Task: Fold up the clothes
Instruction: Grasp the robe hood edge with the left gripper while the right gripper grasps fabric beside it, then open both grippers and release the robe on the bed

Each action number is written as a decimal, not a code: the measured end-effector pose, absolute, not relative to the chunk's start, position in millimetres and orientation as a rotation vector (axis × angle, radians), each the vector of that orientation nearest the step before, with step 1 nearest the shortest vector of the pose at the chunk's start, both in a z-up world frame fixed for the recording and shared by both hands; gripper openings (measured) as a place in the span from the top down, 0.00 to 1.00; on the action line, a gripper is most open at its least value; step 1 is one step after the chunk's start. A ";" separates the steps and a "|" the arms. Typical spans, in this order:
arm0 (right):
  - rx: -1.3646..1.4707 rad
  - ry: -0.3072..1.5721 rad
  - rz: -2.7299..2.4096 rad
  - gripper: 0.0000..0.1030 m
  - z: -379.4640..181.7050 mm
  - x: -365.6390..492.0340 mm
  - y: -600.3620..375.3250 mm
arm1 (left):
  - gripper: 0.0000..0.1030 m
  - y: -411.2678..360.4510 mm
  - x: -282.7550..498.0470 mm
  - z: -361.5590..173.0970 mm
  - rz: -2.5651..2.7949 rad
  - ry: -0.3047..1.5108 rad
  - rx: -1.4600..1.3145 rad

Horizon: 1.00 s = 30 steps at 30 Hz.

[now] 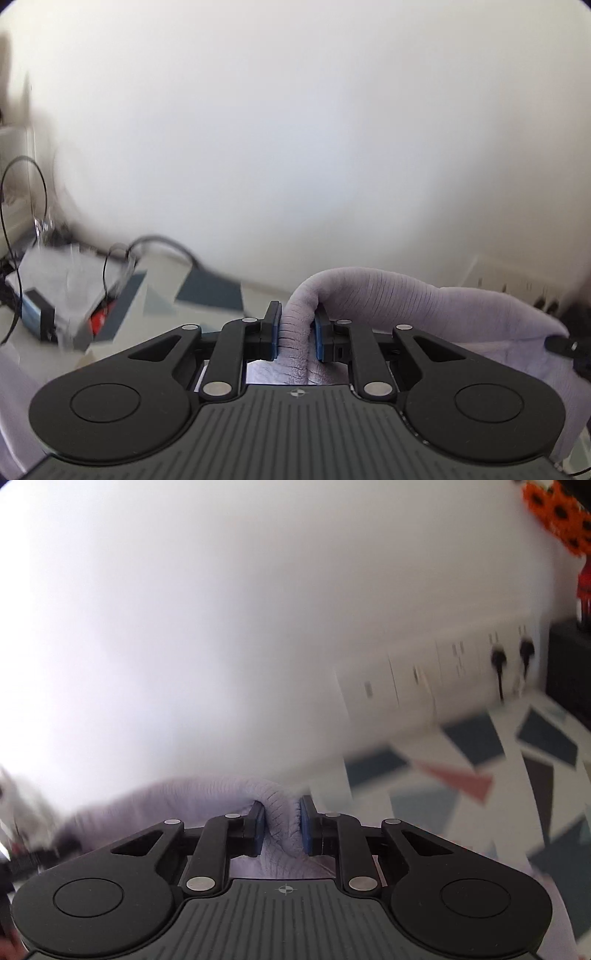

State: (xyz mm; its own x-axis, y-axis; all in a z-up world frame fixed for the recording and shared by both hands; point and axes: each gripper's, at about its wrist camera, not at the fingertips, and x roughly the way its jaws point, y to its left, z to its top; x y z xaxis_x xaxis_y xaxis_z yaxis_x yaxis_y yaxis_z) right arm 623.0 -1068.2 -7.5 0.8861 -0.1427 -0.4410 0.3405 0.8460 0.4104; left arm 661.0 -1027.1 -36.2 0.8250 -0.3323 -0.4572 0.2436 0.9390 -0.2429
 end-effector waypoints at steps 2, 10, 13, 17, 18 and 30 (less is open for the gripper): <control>0.481 0.354 -0.272 0.83 6.6 638.7 -1066.6 | 0.83 -1029.4 674.7 -37.8 -0.278 0.497 -0.179; 0.534 0.478 -0.246 0.83 -42.2 694.1 -1069.6 | 0.83 -1013.1 731.6 -88.8 -0.115 0.559 -0.152; 0.522 0.541 -0.205 0.83 -69.3 719.0 -1062.4 | 0.83 -1002.1 752.1 -111.3 -0.052 0.587 -0.125; 0.483 0.657 -0.160 0.83 -111.5 761.5 -1049.1 | 0.83 -1000.2 777.3 -141.5 -0.046 0.647 -0.069; 0.477 0.685 -0.152 0.83 -122.1 770.0 -1046.4 | 0.83 -1005.1 781.1 -149.7 -0.056 0.667 -0.052; 0.444 0.797 -0.056 0.79 -174.8 816.0 -1031.7 | 0.43 -1025.7 798.7 -193.2 -0.176 0.778 -0.015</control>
